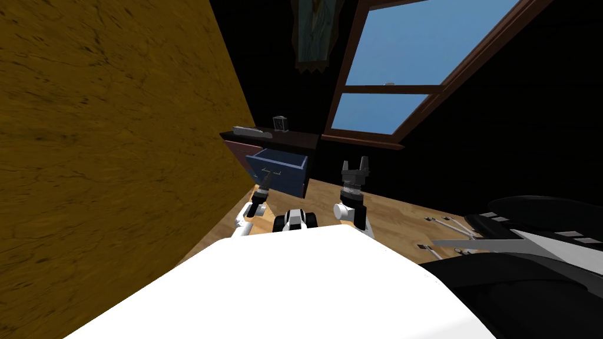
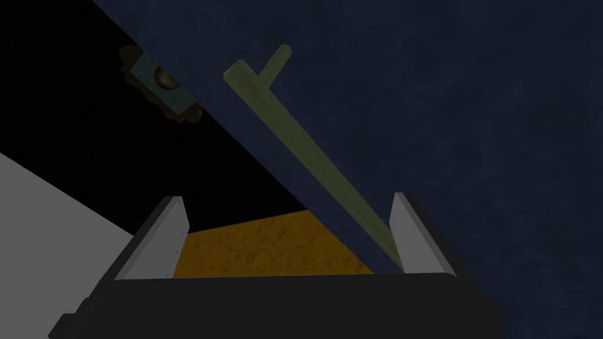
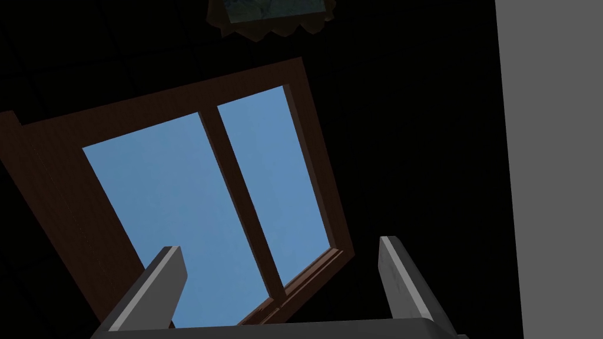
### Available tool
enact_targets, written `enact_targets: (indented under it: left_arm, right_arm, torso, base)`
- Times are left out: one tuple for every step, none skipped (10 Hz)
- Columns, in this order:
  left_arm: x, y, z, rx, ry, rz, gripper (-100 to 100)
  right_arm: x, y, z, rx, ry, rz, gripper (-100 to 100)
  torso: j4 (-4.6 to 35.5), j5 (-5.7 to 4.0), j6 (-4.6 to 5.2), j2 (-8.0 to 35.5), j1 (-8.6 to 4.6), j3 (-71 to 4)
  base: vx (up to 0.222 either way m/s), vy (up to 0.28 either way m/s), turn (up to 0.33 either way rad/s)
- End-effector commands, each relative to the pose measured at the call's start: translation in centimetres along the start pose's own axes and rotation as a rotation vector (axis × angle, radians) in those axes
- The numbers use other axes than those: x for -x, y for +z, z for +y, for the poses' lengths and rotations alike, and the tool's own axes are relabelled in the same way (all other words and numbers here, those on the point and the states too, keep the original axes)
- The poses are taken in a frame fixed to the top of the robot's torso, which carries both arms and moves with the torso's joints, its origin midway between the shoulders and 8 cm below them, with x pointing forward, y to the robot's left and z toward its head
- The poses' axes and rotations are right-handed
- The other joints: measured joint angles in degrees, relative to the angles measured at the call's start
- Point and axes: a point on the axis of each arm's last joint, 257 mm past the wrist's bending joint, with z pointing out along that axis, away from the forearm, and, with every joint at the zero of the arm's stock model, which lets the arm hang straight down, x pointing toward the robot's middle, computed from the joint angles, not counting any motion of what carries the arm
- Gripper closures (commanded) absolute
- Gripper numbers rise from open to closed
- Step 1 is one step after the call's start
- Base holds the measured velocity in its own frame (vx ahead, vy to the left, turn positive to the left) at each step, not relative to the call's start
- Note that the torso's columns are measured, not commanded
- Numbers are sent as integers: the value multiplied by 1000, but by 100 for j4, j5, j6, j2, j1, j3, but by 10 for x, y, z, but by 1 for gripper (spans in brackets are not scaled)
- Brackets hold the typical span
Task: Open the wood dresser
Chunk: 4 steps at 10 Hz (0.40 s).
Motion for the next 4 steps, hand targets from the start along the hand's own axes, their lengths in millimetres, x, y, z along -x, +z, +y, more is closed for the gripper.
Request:
enact_targets:
  left_arm:
    - [-1,-1,2,6,-1,2,0]
    - [-2,-2,3,10,-2,4,0]
    - [-2,-3,4,13,-2,4,0]
    - [-2,-3,5,15,-2,5,0]
  right_arm:
    - [0,0,0,0,0,0,0]
    - [0,0,0,0,0,0,0]
    - [0,0,0,0,0,0,0]
    - [0,0,0,0,0,0,0]
  torso:
    - [-12,2,5,-14,-3,-8]
    - [-20,5,8,-23,-4,-14]
    - [-26,7,10,-29,-2,-17]
    - [-30,9,10,-32,-1,-18]
  base:
    - [0,0,0]
    - [0,0,0]
    - [0,0,0]
    - [0,0,0]
